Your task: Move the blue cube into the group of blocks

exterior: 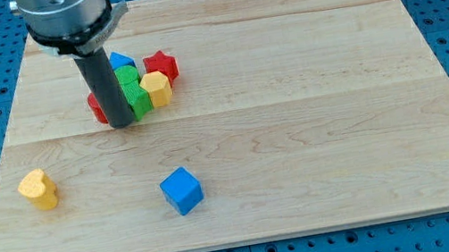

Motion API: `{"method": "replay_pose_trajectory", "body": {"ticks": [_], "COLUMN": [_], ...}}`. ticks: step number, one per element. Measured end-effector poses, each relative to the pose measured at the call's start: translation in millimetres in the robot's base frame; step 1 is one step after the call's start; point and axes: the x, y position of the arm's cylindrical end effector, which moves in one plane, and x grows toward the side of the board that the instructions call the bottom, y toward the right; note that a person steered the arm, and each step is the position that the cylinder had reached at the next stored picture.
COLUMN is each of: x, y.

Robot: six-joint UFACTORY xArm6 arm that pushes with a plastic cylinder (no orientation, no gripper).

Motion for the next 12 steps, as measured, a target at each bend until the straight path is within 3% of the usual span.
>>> {"method": "replay_pose_trajectory", "body": {"ticks": [1,2,3,4,5,7,9,11,12], "x": [19.5,71.0,129.0,179.5,174.7,138.2,112.1,121.3,77.5], "y": [8.2,-24.1,-12.7,39.7,79.7,45.7,140.1,6.7,-47.0]}}
